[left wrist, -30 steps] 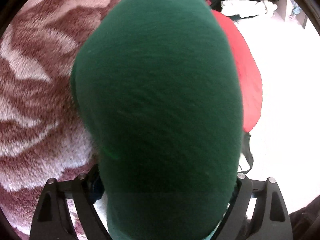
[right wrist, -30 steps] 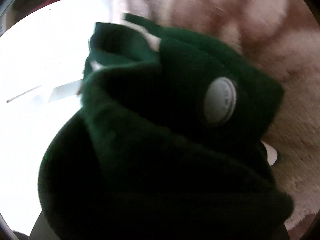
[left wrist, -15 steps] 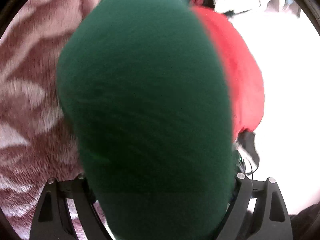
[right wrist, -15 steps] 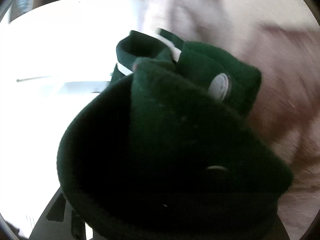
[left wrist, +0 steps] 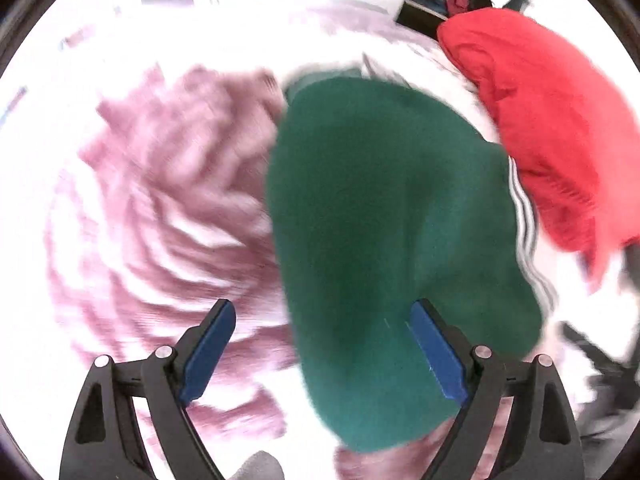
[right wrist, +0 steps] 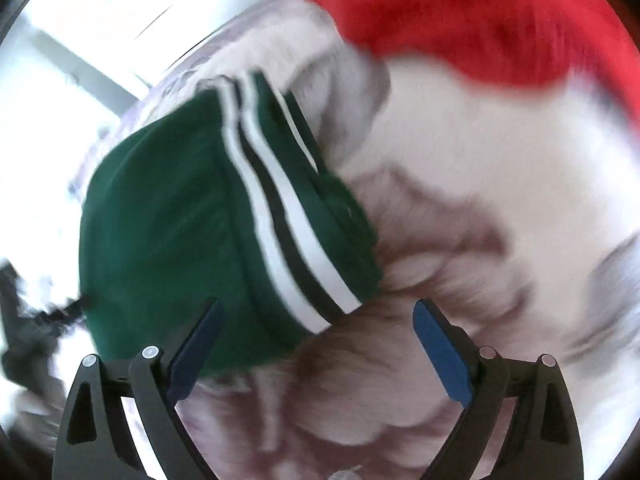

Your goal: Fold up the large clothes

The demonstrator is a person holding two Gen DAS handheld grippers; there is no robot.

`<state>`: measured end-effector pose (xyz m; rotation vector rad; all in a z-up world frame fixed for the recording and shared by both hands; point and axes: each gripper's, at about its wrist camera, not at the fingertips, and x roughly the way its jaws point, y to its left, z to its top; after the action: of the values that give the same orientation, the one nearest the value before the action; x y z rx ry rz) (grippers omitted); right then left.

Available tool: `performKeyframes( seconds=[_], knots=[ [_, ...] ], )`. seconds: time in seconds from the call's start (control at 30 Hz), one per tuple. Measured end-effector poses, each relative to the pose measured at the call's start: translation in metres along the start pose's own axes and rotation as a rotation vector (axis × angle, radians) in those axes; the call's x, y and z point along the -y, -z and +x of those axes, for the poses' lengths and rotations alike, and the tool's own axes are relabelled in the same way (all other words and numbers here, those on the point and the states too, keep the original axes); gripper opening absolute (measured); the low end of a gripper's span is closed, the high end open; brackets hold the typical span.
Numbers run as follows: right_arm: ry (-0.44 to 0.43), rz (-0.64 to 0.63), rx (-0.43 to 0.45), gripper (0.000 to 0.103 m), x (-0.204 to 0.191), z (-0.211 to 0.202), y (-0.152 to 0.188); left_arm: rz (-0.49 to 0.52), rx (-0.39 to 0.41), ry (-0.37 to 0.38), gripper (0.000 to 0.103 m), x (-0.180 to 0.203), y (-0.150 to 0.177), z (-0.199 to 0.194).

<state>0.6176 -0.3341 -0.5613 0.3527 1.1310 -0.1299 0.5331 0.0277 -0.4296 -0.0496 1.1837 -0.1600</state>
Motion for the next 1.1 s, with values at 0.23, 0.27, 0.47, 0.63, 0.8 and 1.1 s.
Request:
performKeyframes(
  seconds=[0.23, 0.27, 0.47, 0.63, 0.8, 1.1],
  knots=[
    [0.091, -0.126, 0.128, 0.103, -0.049, -0.123, 0.017, 0.011, 0.09, -0.115, 0.103, 0.062, 0.005, -0.064],
    [0.116, -0.143, 0.158, 0.103, -0.056, -0.156, 0.017, 0.003, 0.104, -0.123, 0.103, 0.07, 0.006, -0.076],
    [0.172, -0.176, 0.239, 0.103, -0.081, -0.3, 0.021, -0.018, 0.193, -0.154, 0.103, 0.111, 0.027, -0.158],
    [0.21, -0.237, 0.306, 0.103, -0.097, -0.409, 0.048, -0.018, 0.245, -0.158, 0.103, 0.126, 0.058, -0.241],
    [0.218, -0.235, 0.369, 0.103, -0.106, -0.507, 0.085, -0.01, 0.283, -0.14, 0.103, 0.131, 0.094, -0.314],
    [0.197, -0.205, 0.457, 0.103, -0.109, -0.638, 0.162, 0.03, 0.4, -0.139, 0.103, 0.141, 0.157, -0.423]
  ],
)
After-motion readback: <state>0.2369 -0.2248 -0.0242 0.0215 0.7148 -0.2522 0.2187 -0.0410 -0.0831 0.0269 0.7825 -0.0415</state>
